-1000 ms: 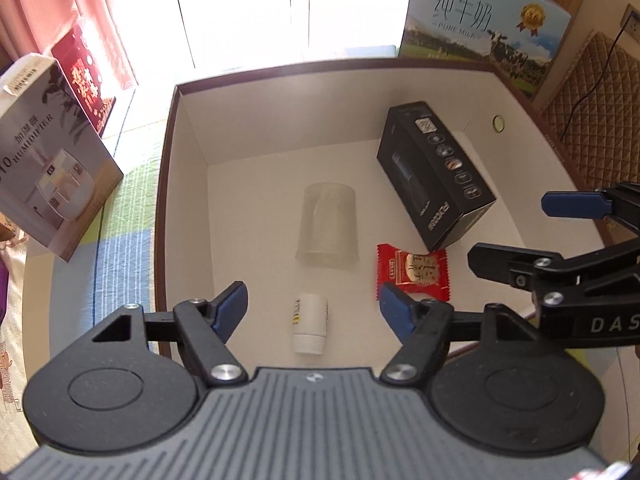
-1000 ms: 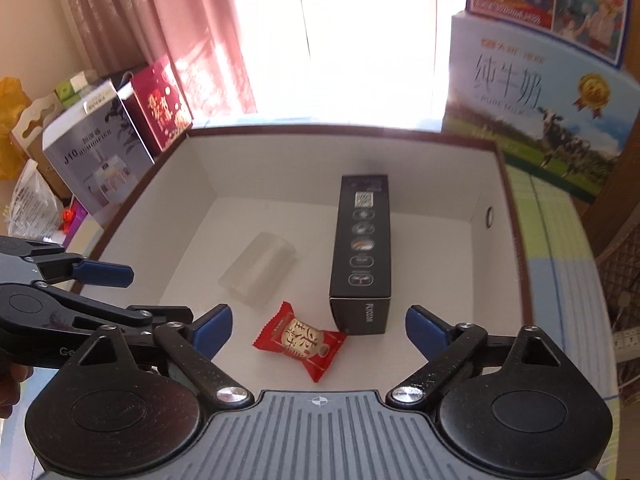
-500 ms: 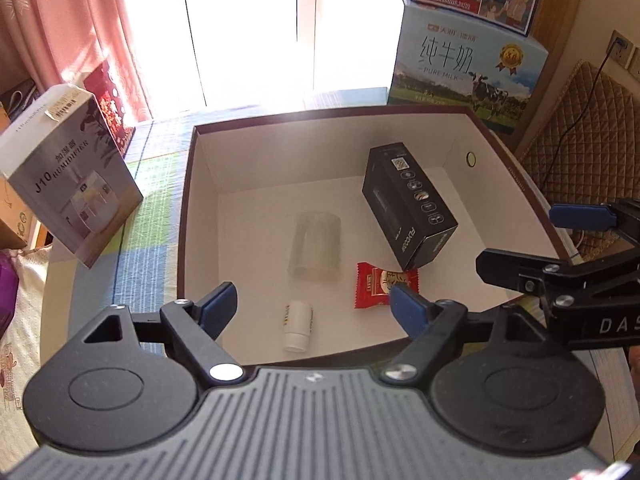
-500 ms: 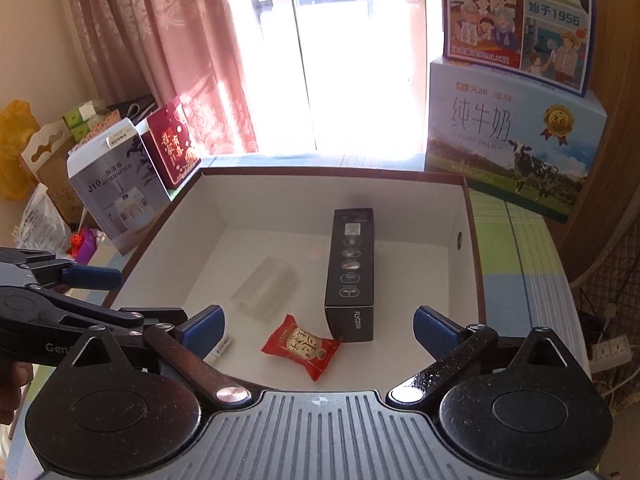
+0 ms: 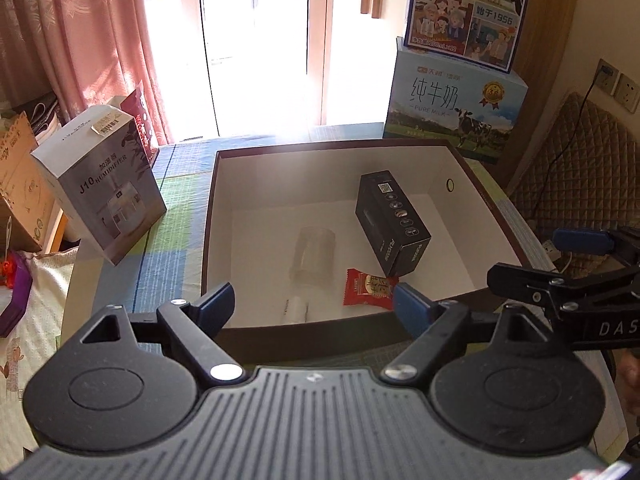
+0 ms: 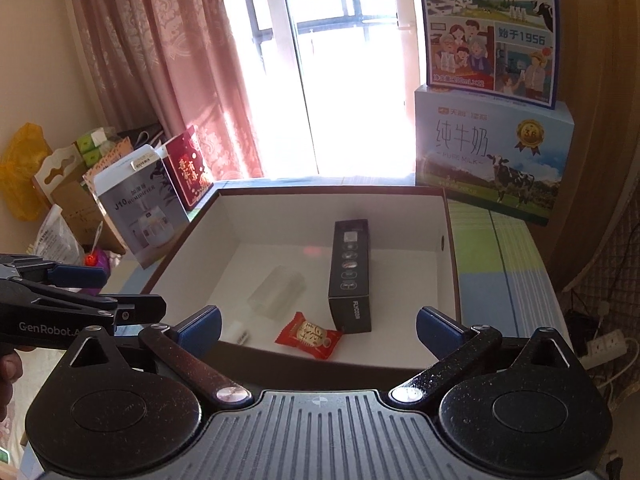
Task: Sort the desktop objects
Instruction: 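Withdraw both open grippers from the brown box toward the remaining items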
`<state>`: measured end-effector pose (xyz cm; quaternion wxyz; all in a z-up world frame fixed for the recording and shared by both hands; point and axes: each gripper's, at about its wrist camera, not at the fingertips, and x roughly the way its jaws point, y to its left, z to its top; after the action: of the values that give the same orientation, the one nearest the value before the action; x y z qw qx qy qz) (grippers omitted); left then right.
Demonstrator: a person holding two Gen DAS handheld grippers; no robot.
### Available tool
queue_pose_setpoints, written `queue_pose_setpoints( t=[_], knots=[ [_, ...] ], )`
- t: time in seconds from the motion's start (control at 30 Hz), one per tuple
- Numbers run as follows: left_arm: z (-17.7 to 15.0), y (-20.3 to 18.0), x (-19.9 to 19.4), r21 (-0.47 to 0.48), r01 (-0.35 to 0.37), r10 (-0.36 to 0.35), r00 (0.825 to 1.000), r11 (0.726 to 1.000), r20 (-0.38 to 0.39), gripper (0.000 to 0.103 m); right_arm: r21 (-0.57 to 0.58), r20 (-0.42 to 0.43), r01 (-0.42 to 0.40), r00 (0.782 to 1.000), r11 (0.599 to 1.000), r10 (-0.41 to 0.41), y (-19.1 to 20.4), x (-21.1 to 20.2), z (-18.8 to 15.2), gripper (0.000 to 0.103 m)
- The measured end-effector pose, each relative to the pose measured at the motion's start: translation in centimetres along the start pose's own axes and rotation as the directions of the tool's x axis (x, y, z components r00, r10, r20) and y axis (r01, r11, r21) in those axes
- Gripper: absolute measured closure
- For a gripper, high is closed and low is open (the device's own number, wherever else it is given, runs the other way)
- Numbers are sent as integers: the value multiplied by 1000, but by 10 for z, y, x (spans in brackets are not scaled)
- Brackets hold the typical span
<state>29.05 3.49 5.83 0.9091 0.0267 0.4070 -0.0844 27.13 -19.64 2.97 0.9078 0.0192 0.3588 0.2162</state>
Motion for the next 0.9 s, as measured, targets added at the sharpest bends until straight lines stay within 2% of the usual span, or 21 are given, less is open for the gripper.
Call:
queue_pose_setpoints(
  t=[0.47,0.9],
  knots=[
    [-44,-4,-49,-7,-2,2,1000,1000,24,17,-52,-12,-14,1000,999,14,4,-45,-46,2],
    [-94,-6,-64,-24,-7,6,999,1000,-41,17,-46,-82,-28,996,999,24,5,-59,-85,2]
  ],
)
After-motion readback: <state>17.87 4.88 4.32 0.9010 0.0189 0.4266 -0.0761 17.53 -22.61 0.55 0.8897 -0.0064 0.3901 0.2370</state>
